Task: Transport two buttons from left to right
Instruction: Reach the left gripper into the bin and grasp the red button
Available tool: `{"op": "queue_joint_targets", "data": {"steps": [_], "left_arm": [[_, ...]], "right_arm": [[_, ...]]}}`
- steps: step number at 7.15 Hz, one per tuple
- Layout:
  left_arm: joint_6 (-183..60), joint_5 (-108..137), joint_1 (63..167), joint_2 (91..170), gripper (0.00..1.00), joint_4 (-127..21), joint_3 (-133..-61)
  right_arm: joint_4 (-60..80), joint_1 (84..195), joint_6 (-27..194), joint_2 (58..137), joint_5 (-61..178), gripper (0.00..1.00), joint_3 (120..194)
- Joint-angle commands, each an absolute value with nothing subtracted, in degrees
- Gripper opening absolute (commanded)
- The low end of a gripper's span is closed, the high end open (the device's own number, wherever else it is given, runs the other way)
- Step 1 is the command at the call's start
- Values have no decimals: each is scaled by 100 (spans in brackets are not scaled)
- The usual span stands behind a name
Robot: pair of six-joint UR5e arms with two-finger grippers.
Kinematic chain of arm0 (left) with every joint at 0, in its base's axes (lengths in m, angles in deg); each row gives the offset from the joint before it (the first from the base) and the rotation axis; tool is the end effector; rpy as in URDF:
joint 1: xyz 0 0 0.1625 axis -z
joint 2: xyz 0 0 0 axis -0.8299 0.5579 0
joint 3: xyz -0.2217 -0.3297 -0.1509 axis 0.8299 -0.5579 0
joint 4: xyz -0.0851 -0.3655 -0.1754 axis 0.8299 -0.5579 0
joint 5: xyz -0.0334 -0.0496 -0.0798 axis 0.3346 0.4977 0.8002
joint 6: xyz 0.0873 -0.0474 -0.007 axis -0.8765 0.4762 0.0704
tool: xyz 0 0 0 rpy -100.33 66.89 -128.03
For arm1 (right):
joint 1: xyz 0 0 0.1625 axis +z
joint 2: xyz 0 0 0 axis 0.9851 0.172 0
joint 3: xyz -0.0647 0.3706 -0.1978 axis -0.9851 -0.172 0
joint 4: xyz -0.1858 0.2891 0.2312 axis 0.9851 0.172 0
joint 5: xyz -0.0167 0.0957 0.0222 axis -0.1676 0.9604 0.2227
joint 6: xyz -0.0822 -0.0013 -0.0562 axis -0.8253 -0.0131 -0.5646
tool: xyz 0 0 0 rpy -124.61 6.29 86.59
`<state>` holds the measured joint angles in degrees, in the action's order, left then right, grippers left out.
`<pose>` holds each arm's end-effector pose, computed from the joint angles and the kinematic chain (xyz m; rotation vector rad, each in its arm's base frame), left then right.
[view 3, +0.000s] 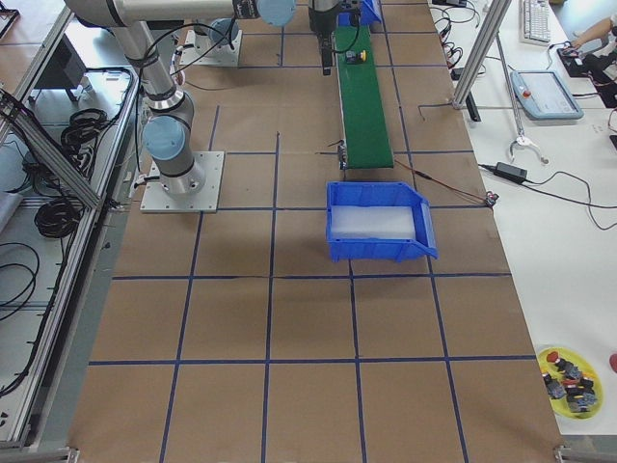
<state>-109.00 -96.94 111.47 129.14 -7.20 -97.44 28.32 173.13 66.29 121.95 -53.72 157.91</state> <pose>0.2320 -0.5700 0.3310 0.0475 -3.1381 -0.0174 0.1595 -0.4614 0.4975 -0.0953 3.1193 -0.1419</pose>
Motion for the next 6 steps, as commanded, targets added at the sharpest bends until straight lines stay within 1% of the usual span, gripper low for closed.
{"op": "queue_joint_targets", "data": {"steps": [1,4,6], "left_arm": [[-10767,-9700,11198,13197,99,-189,-9980],[-10731,-9534,11373,13566,99,214,-10034],[-10748,-9542,11409,13742,99,732,-10252]], "right_arm": [[2827,17309,6628,12196,-5373,100,15791],[2827,17309,6628,12196,-5373,100,15791],[2827,17309,6628,12196,-5364,100,15791]]}}
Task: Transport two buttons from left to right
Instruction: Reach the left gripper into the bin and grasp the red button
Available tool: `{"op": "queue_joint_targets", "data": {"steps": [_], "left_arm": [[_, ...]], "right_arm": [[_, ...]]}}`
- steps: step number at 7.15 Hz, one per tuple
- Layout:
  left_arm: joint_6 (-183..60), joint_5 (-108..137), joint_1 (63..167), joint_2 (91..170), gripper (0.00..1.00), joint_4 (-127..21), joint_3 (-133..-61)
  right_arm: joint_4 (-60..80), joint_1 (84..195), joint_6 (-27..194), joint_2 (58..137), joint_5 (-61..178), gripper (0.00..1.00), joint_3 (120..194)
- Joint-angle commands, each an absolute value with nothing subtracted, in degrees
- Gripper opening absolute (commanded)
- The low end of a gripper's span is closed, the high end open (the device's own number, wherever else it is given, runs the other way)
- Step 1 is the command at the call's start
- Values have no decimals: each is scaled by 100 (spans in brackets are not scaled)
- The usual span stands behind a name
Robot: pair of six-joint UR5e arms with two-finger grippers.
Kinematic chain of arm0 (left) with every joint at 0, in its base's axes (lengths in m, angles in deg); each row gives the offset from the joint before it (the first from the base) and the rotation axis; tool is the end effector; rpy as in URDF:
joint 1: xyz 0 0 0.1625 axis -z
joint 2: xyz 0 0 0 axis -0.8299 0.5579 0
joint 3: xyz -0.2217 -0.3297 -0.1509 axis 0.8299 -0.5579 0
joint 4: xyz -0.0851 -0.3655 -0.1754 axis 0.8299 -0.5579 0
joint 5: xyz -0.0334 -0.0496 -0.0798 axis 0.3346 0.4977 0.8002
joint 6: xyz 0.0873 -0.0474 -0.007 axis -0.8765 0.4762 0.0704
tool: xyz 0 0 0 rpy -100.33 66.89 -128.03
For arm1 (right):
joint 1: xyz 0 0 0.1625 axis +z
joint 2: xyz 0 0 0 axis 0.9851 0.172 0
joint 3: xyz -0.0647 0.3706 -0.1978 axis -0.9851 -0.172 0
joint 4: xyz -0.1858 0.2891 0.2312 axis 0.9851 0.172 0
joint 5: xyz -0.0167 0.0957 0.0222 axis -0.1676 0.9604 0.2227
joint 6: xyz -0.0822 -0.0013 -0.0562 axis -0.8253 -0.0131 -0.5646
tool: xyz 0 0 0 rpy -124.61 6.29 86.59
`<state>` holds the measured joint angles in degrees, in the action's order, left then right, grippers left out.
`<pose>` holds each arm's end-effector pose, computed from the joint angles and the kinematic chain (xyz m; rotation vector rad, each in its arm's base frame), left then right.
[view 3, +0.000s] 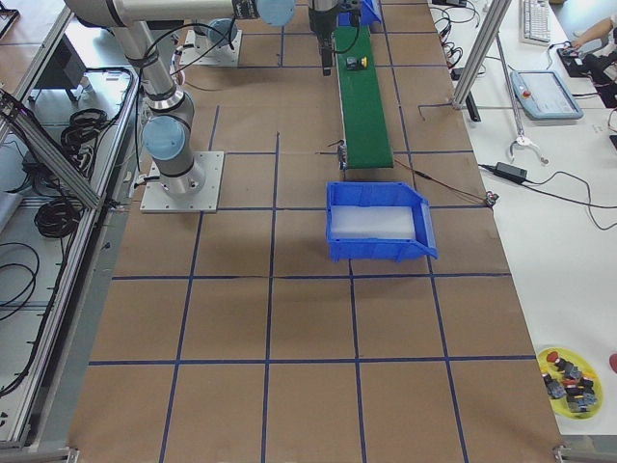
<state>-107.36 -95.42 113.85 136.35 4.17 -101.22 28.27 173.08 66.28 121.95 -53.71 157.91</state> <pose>0.2155 -0.5956 0.2439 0.0271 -3.1197 0.0131 0.1591 -0.4615 0.4974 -0.0943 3.1192 -0.1405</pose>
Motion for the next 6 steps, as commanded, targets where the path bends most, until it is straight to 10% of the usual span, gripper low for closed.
{"op": "queue_joint_targets", "data": {"steps": [1,4,6], "left_arm": [[-10757,-9542,11401,13813,99,822,-10306],[-10757,-9586,11401,13892,95,823,-10306],[-10775,-9595,11401,13910,72,823,-10271]], "right_arm": [[2827,17309,6628,12196,-5364,100,15791],[2836,17300,6628,12196,-5356,100,15791],[2836,17309,6628,12196,-5355,100,15791]]}}
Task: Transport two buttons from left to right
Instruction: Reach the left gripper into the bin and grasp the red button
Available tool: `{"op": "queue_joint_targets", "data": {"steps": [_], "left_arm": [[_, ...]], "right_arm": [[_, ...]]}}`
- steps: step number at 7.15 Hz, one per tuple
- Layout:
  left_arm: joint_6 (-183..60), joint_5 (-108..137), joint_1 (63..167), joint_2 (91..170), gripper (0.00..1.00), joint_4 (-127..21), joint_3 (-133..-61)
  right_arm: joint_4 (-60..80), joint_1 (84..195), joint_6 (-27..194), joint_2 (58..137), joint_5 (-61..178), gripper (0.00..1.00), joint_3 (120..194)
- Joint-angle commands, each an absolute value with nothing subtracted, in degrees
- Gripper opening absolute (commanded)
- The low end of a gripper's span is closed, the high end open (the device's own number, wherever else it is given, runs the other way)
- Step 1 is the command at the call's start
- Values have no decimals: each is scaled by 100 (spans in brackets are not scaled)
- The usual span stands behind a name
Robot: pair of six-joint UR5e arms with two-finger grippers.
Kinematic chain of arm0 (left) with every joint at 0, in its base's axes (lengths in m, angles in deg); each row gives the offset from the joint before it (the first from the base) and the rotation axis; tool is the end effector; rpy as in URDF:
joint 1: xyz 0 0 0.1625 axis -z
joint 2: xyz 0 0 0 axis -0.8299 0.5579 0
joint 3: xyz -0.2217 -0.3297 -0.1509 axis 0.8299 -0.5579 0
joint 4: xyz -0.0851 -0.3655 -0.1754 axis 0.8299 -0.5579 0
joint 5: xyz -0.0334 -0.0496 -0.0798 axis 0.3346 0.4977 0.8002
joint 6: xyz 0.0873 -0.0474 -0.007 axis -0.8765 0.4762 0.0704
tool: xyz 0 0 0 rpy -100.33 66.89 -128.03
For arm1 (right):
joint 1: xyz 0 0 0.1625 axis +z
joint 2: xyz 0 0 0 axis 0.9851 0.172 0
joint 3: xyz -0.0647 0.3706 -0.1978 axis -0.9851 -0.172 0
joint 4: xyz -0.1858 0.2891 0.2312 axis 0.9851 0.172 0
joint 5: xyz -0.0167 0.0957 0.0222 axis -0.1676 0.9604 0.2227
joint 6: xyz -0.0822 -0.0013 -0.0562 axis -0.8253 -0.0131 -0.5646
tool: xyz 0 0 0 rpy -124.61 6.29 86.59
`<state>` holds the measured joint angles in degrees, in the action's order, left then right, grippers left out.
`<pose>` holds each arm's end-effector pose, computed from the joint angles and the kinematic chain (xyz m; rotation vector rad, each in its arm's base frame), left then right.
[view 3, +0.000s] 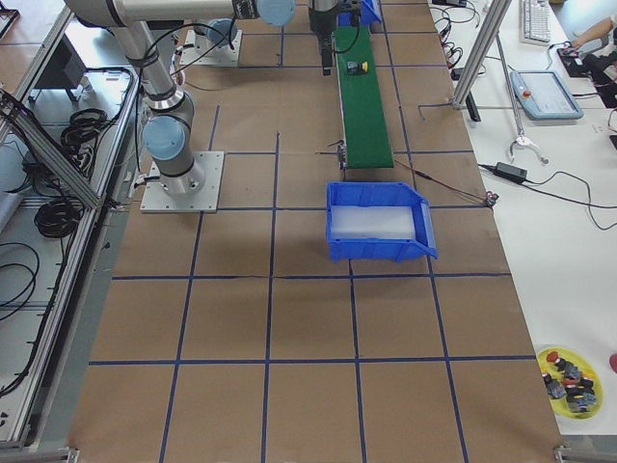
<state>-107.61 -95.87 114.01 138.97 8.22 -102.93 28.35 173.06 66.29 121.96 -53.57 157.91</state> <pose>0.2148 -0.5964 0.2098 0.0160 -3.1239 0.0002 0.1592 -0.4616 0.4976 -0.0936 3.1167 -0.1428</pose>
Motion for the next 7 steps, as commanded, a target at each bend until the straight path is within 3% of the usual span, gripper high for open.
{"op": "queue_joint_targets", "data": {"steps": [1,2,3,4,7], "left_arm": [[-10775,-9586,11401,13910,50,823,-10254],[-10766,-9586,11401,13910,26,814,-10201],[-10757,-9586,11401,13910,8,814,-10166],[-10757,-9595,11401,13884,0,779,-10113],[-10766,-9595,11418,13315,0,-174,-9710]], "right_arm": [[2827,17309,6628,12196,-5355,100,15791],[2836,17317,6628,12196,-5347,100,15782],[2844,17317,6628,12204,-5364,100,15773],[2836,17317,6585,12204,-5425,100,15764],[2853,17318,6576,12205,-5434,100,15737]]}}
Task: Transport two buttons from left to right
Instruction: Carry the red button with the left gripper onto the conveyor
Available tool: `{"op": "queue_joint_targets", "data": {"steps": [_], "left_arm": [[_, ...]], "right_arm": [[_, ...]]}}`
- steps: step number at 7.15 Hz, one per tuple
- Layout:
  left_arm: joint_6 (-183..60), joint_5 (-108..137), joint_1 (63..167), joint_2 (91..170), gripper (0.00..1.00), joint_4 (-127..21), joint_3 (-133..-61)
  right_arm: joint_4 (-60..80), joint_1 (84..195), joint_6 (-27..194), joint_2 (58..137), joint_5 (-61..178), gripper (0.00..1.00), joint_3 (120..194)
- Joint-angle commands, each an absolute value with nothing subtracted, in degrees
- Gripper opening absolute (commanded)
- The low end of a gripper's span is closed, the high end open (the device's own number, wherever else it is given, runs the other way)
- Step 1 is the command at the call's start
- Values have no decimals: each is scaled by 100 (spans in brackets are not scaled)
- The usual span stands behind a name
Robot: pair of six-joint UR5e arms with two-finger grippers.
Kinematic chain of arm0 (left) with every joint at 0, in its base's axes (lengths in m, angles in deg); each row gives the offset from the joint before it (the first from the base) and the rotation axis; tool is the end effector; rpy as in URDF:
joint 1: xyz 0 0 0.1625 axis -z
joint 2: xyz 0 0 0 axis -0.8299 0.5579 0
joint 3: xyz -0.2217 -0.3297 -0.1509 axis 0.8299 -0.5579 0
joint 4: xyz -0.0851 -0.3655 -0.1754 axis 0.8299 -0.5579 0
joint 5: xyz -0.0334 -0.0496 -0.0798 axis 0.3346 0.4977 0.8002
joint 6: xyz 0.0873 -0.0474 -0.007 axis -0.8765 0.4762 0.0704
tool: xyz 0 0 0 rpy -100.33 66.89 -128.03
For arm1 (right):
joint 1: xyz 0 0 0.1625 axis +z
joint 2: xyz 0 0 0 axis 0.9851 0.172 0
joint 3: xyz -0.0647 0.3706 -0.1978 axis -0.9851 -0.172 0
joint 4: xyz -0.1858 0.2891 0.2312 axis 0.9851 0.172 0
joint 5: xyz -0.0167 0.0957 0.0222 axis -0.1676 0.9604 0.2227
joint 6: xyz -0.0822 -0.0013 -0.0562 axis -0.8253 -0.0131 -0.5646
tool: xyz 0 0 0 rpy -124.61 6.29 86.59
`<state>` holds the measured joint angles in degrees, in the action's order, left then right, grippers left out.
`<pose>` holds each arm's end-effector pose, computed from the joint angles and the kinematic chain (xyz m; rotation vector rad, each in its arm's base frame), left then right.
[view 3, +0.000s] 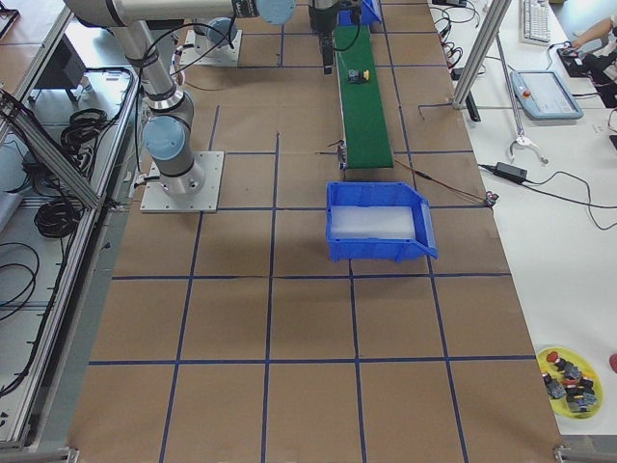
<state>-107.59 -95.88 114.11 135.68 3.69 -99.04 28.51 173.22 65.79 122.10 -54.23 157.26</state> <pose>0.2183 -0.6040 0.2672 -0.0134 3.1341 -0.0617 0.1594 -0.4616 0.5047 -0.1111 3.1263 -0.1697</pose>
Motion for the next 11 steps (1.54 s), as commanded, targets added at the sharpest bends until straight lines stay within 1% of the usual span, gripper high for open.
{"op": "queue_joint_targets", "data": {"steps": [1,2,4,10,11], "left_arm": [[-10766,-9604,11418,13034,0,-780,-9526],[-10775,-9699,11418,12753,0,-1317,-9385],[-10757,-9832,11531,12443,0,-1743,-9313],[-9064,-9912,13243,12451,0,-1692,-9400],[-8835,-9885,13377,12555,0,-1648,-9462]], "right_arm": [[2871,17317,6576,12204,-5417,100,15712],[2940,17317,6602,12170,-5400,100,15764],[3090,17317,6593,11662,-5391,100,15703],[3117,17309,6602,11598,-5364,100,15694],[3126,17326,6646,11641,-5364,100,15685]]}}
